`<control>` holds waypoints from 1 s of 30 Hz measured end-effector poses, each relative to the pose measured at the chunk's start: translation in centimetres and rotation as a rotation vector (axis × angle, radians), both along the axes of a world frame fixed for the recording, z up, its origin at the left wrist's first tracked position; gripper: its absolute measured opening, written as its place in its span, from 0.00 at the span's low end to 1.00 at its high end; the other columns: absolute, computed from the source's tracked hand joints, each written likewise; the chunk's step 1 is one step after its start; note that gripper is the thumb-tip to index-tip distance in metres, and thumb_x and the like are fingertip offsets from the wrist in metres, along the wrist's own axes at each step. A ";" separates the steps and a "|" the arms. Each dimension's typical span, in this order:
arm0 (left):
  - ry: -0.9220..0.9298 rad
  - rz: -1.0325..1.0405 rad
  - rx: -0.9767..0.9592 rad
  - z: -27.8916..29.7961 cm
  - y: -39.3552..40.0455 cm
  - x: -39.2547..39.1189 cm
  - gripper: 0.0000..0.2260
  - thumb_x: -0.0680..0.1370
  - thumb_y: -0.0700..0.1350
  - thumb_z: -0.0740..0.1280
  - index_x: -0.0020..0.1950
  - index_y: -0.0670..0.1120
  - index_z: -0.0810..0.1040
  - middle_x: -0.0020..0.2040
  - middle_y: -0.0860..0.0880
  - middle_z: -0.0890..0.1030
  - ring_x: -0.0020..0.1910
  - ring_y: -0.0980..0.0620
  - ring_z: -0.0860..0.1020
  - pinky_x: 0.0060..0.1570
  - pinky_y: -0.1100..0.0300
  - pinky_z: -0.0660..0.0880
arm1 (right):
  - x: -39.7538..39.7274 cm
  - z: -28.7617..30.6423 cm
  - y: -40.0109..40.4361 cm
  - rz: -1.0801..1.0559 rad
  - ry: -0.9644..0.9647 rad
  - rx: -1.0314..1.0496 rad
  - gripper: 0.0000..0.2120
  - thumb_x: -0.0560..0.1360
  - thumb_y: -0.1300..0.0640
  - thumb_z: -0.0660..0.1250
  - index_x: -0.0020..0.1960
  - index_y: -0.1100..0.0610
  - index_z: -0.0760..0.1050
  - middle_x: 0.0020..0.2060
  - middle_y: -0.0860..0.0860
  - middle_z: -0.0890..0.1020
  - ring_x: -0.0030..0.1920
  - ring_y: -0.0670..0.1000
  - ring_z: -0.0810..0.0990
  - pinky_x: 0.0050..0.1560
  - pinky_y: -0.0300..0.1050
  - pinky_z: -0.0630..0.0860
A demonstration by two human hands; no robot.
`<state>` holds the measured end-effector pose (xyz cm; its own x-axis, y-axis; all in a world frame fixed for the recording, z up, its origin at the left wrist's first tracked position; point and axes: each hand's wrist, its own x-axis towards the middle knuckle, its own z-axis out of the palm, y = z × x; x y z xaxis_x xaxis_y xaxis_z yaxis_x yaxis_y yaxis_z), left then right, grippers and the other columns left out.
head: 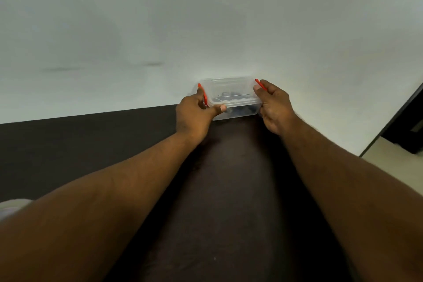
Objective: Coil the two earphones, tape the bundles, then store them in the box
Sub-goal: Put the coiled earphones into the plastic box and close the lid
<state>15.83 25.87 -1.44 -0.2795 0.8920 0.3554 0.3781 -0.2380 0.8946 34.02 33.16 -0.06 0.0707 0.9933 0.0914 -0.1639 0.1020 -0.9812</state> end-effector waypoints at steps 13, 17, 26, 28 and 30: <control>0.062 -0.071 -0.281 2.3 -5.7 -1.9 0.46 0.74 0.61 0.69 0.79 0.49 0.42 0.72 0.43 0.70 0.71 0.50 0.69 0.61 0.64 0.63 | -0.9 0.6 -6.6 -0.154 -0.316 0.237 0.24 0.78 0.46 0.65 0.71 0.54 0.69 0.74 0.48 0.65 0.68 0.42 0.67 0.58 0.24 0.65; 0.436 -0.024 -0.250 4.2 -15.6 -6.0 0.35 0.75 0.53 0.71 0.77 0.46 0.60 0.72 0.45 0.71 0.70 0.51 0.70 0.63 0.66 0.63 | -5.0 0.6 -15.9 0.134 -0.437 0.399 0.17 0.75 0.53 0.71 0.63 0.50 0.76 0.68 0.49 0.74 0.67 0.44 0.71 0.59 0.23 0.65; 0.566 0.414 -0.220 1.5 -44.8 -13.7 0.10 0.75 0.50 0.70 0.56 0.52 0.82 0.49 0.55 0.81 0.46 0.61 0.77 0.47 0.62 0.74 | -16.7 -1.7 -38.4 0.601 -0.572 0.572 0.19 0.73 0.57 0.72 0.64 0.56 0.77 0.69 0.50 0.73 0.70 0.40 0.65 0.66 0.25 0.58; 0.686 0.465 -0.386 0.3 -47.4 -15.4 0.15 0.76 0.55 0.67 0.61 0.53 0.79 0.55 0.54 0.77 0.54 0.52 0.75 0.51 0.57 0.74 | -18.6 -1.9 -40.0 0.599 -0.712 0.597 0.23 0.74 0.56 0.71 0.68 0.56 0.73 0.71 0.51 0.70 0.73 0.45 0.63 0.71 0.34 0.59; 0.717 0.456 -0.490 0.3 -48.3 -16.6 0.17 0.76 0.57 0.67 0.62 0.52 0.78 0.58 0.51 0.75 0.57 0.46 0.73 0.54 0.53 0.73 | -20.3 -1.4 -40.5 0.557 -0.901 0.640 0.26 0.75 0.57 0.68 0.72 0.56 0.68 0.73 0.54 0.67 0.75 0.52 0.61 0.74 0.49 0.59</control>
<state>-0.82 -22.45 -1.12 -0.4964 0.8461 0.1942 0.8338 0.4024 0.3779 13.74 -7.33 -1.51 -0.6864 0.6268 0.3687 0.3691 0.7371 -0.5661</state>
